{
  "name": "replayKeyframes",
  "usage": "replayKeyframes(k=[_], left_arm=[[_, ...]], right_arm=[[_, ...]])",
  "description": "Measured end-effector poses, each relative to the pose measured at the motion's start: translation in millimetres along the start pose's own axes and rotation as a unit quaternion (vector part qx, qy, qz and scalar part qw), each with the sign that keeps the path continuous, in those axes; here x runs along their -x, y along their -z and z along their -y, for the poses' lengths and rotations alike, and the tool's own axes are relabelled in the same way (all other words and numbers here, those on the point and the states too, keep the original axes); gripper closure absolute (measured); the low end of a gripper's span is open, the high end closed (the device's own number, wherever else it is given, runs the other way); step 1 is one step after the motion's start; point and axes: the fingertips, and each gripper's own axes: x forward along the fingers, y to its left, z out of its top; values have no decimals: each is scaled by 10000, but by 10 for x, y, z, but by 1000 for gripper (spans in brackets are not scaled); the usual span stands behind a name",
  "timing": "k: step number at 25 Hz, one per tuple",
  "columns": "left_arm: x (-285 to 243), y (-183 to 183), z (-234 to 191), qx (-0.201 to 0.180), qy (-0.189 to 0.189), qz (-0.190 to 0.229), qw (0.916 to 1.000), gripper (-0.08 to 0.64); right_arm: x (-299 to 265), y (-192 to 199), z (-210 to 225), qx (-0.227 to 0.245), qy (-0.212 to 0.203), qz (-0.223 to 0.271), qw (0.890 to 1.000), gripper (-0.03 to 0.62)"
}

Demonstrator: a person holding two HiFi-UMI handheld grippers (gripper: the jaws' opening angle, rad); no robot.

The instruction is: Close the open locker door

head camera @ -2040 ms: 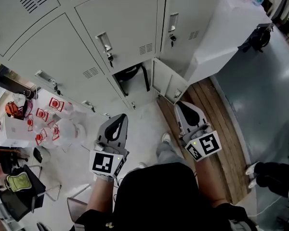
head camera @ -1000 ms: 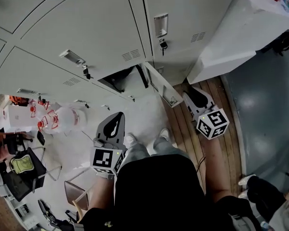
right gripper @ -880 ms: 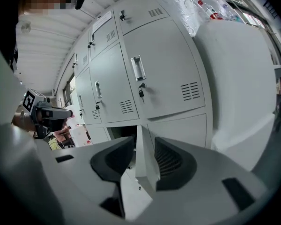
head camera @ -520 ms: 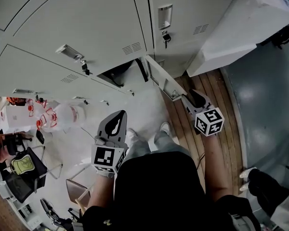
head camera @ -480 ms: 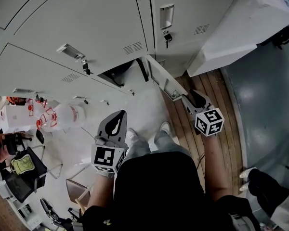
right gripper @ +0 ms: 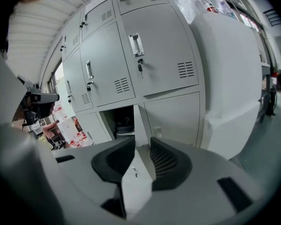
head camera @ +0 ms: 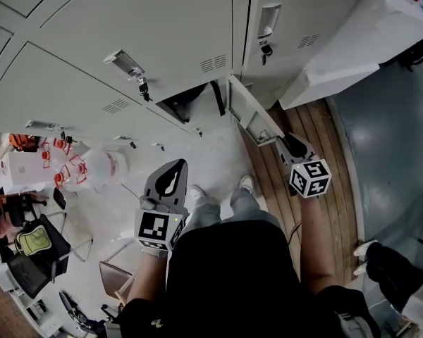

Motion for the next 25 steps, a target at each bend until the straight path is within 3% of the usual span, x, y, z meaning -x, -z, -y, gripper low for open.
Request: replayKeyframes(k=[25], left_arm=[[983,380,-1193,94,-25,225,9997,538]], right_arm=[[-610,149,-1663,94,-163,-285,9994,445]])
